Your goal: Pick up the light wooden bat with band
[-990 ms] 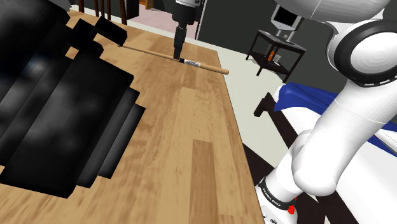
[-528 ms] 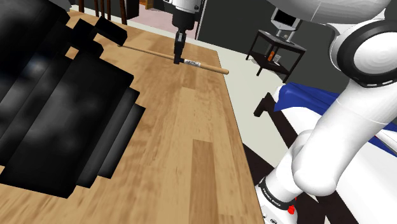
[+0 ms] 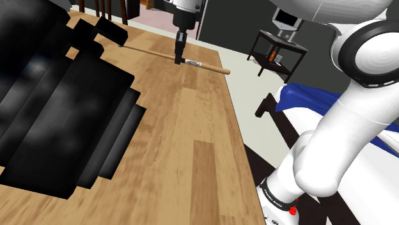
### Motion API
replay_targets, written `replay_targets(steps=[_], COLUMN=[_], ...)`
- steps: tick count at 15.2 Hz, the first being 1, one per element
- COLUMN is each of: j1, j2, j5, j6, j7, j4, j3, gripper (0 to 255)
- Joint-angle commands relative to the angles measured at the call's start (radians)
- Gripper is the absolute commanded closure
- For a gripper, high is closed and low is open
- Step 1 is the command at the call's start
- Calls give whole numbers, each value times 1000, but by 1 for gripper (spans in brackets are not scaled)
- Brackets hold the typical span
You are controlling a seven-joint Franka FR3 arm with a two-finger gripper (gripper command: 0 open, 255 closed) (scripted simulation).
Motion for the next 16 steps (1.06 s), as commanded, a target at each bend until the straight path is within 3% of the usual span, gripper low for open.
replay_targets(steps=[1, 16], j1=[1, 3], j2=[4, 70], j5=[0, -3], j6=[-21, -224], j7=[0, 1], j4=[24, 292], j3=[1, 2], gripper=[255, 255])
